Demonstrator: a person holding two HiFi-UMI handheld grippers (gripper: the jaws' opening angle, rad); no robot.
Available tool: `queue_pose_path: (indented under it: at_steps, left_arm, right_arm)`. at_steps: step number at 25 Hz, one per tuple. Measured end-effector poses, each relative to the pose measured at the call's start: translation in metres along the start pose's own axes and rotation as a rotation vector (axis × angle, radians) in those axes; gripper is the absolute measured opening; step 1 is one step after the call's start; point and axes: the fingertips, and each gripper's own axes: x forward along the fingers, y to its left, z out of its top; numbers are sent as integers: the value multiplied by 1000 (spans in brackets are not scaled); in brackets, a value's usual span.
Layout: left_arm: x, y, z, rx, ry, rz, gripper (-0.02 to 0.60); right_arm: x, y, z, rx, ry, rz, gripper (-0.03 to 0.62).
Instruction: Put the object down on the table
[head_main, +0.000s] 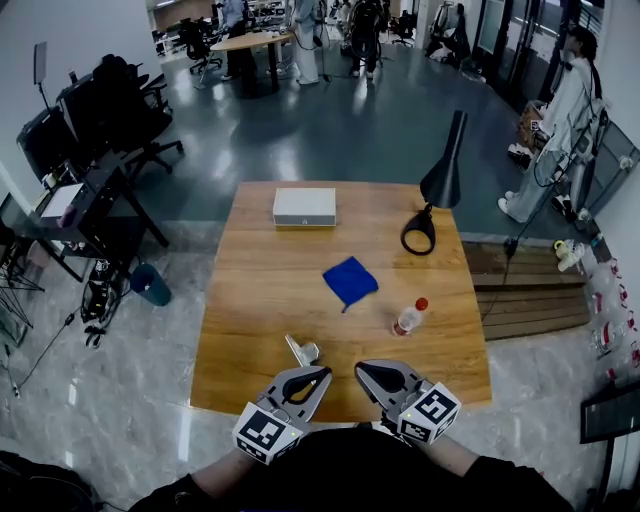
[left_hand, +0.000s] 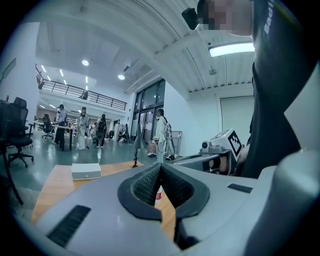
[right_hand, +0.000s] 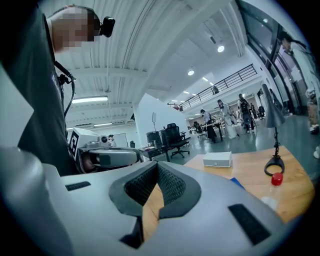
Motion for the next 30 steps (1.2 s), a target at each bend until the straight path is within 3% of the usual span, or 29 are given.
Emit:
queue_pose_path:
  at_steps: [10,30]
  left_arm:
    - [-1,-6,-1,-10,-10,-16,8]
    - [1,-11,-4,-5,3,-31,8]
  right_arm:
    - [1,17,9,-62,-21,50,5]
    - [-4,16,7,-58,-14,42,5]
